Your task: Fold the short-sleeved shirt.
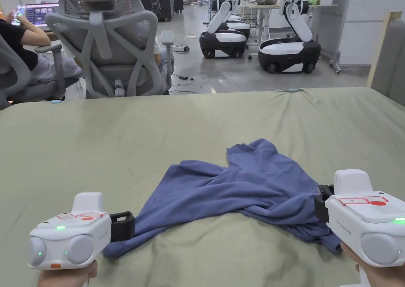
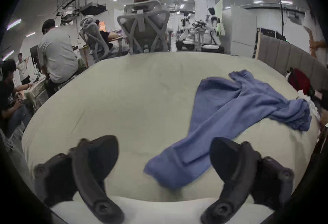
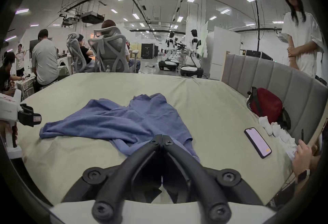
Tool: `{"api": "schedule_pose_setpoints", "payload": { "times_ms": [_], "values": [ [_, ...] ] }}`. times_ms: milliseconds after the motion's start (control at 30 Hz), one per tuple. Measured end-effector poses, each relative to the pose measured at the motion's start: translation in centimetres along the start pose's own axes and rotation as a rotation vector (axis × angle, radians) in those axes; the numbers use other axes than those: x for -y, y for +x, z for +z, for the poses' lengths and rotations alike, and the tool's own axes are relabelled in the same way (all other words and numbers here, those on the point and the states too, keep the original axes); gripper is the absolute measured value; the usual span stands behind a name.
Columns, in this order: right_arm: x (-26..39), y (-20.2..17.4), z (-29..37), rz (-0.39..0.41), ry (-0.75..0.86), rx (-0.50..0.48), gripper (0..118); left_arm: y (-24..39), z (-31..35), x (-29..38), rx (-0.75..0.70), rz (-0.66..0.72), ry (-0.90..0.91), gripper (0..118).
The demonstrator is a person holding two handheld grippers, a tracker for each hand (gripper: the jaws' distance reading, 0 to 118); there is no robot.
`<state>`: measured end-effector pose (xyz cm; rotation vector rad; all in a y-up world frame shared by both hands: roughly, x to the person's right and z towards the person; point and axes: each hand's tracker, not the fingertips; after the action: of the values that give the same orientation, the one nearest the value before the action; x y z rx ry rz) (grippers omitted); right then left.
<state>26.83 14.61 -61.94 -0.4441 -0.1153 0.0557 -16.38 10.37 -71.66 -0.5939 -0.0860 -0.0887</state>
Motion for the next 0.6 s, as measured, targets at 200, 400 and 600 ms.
{"api": "schedule_pose_setpoints", "payload": {
  "times_ms": [200,400,600],
  "values": [
    [0.2,-0.2,-0.3,0.007,-0.007,-0.003,0,0.2,-3.2,1.8,-0.002,-0.023,-0.142,99],
    [0.6,0.1,-1.0,0.020,-0.022,0.001,0,1.7,-2.5,2.2,0.041,-0.010,-0.154,0],
    [-0.5,0.7,-2.1,0.015,-0.025,-0.016,0,2.3,-1.1,0.7,0.062,-0.004,-0.093,2]
  ]
}}
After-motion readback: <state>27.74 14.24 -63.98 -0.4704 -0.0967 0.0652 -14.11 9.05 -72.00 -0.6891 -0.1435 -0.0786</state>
